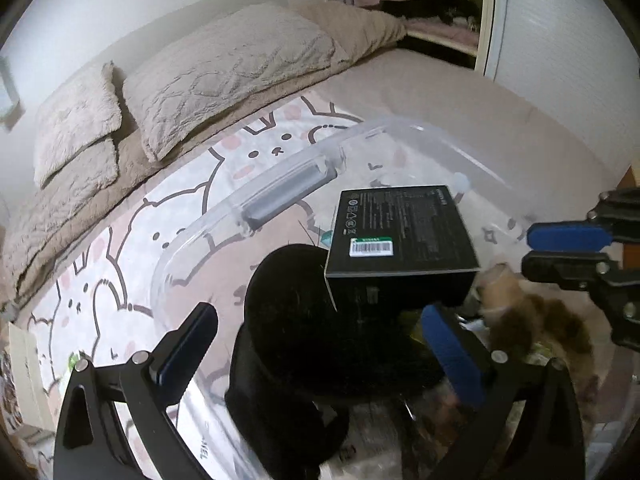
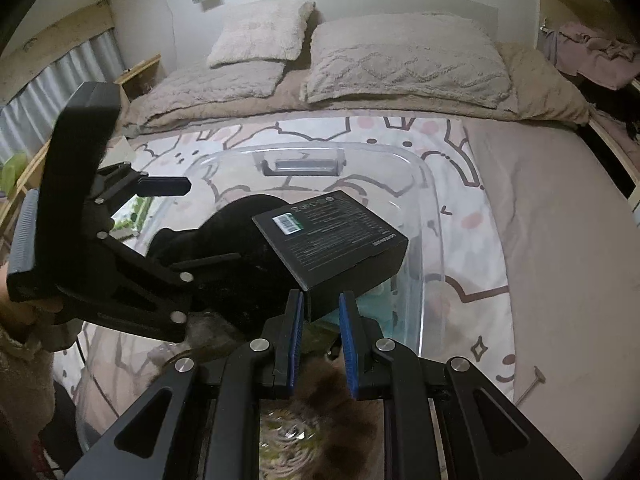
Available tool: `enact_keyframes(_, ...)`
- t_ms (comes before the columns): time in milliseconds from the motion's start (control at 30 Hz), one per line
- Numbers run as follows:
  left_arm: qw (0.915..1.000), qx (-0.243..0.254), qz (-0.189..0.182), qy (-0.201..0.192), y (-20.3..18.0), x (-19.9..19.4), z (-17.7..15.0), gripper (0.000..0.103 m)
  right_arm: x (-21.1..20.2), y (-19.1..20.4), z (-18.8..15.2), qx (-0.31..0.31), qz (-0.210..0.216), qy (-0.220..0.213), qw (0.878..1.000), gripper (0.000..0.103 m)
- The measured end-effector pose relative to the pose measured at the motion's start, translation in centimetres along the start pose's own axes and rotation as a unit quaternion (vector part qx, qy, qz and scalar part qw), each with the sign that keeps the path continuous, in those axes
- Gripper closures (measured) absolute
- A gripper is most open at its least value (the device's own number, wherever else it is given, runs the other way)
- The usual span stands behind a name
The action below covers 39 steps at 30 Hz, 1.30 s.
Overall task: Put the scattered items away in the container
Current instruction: 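Lower the black box into the clear bin with the right tool and open it, then raise both tools up and away from the clear bin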
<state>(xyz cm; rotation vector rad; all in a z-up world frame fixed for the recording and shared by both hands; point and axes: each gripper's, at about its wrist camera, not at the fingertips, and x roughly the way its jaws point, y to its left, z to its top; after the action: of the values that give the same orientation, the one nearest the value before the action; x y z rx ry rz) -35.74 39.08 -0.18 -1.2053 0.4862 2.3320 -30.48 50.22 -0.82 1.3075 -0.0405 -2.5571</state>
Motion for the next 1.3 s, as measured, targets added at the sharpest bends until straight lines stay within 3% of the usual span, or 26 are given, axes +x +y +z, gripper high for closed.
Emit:
enact_keyframes(167,0.9996,-0.017,-0.017,-0.014,-0.1,-2.6,-1.3,0.001,-2.1,0.8,-1.0,0.011,-0.004,-0.028,1.000,0.085)
enact_keyframes(600,0.9931,-0.051,-0.051,-0.093,-0.4,-10.3,-5.6,0.001,-7.1,3.5,-5.1,0.028,-0.020,-0.099,0.994,0.085)
enact_keyframes(1033,0.9826,-0.074,-0.048,-0.163,0.1,-16.8,-11.0,0.000,-11.0,7.7,-10.3,0.024,-0.055,-0.174,0.983,0.085)
enact_keyframes(1100,0.9805,-0.079,-0.046,-0.174,0.2,-17.7,-11.9,0.000,-11.5,8.2,-10.8,0.032,-0.069,-0.191,0.979,0.068)
enact_keyframes(1133,0.9794,-0.080,-0.046,-0.179,0.3,-18.2,-12.3,0.000,-11.9,8.4,-11.1,0.036,-0.074,-0.200,0.976,0.028)
enact_keyframes(1167,0.9789,-0.080,-0.045,-0.182,0.4,-18.4,-12.6,0.000,-12.3,8.7,-11.4,0.038,-0.078,-0.209,0.974,0.000)
enact_keyframes(1300,0.9761,-0.075,-0.024,-0.203,0.3,-20.3,-14.6,0.000,-13.6,10.0,-12.4,0.036,-0.106,-0.241,0.964,0.000)
